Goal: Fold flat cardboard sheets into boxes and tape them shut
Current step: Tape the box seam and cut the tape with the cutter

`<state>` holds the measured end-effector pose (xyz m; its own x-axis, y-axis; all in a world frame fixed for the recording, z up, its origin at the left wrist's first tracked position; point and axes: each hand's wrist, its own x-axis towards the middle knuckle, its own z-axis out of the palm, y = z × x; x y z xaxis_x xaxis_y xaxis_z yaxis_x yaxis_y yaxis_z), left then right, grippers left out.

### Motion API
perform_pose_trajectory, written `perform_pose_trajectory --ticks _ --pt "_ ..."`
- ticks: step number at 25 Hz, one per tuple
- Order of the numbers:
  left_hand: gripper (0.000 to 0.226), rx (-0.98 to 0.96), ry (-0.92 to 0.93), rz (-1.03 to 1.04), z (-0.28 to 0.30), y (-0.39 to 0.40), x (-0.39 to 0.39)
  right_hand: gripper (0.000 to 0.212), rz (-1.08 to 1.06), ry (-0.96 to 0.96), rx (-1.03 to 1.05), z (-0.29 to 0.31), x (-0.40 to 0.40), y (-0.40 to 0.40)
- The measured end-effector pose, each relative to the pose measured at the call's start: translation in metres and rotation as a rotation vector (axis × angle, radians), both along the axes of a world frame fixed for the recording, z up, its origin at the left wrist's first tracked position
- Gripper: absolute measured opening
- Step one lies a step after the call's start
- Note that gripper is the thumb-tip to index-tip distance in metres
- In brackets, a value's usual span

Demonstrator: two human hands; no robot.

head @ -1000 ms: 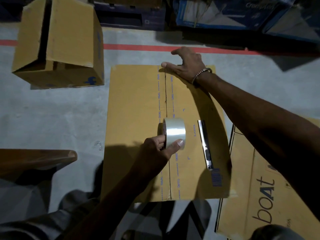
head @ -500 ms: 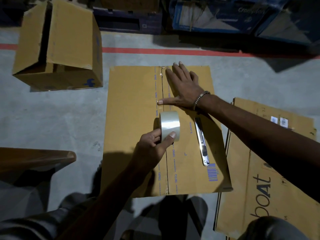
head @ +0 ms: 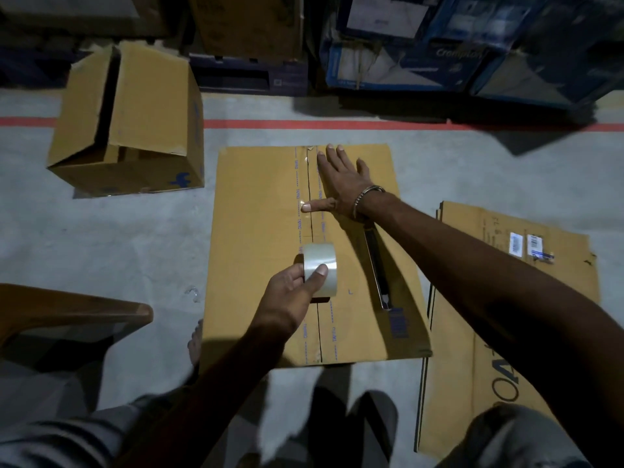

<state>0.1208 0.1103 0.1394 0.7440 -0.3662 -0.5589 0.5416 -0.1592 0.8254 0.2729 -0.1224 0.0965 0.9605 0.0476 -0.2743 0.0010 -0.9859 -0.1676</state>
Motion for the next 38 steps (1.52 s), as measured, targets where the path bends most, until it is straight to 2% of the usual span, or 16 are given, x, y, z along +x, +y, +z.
perform_pose_trajectory --ticks 4,8,13,17,21,23,26,30,34,38 --pt "0.039 0.012 -0.027 -0.081 0.001 0.002 -0.004 0.130 0.063 0.018 -0.106 0.009 -0.029 0.008" --pt "0.039 0.002 -0.030 -0.084 0.003 0.001 -0.004 0.111 0.100 0.034 -0.222 0.002 -0.060 0.021" --pt "0.047 0.051 -0.077 -0.108 0.004 0.007 -0.027 0.129 0.059 0.062 -0.139 0.003 -0.059 0.025" --pt "0.044 0.062 -0.065 -0.097 0.004 0.014 -0.044 0.128 0.037 0.069 -0.141 0.011 -0.062 0.030" --pt "0.059 0.107 -0.090 -0.086 0.007 0.015 -0.048 0.103 0.043 0.051 -0.165 0.016 -0.099 0.041" --pt "0.050 0.104 -0.085 -0.061 0.008 0.014 -0.045 0.091 0.064 0.026 -0.214 0.008 -0.117 0.044" --pt "0.033 0.082 -0.078 -0.051 0.010 0.017 -0.052 0.084 0.037 0.012 -0.189 0.001 -0.122 0.045" --pt "0.028 0.046 -0.072 -0.057 0.016 0.025 -0.077 0.106 0.031 0.033 -0.169 0.005 -0.118 0.050" --pt "0.013 0.048 -0.082 -0.034 0.022 0.034 -0.101 0.109 0.022 0.036 -0.184 0.017 -0.121 0.053" --pt "0.029 0.058 -0.074 -0.050 0.027 0.030 -0.107 0.108 0.064 0.039 -0.190 0.014 -0.145 0.057"
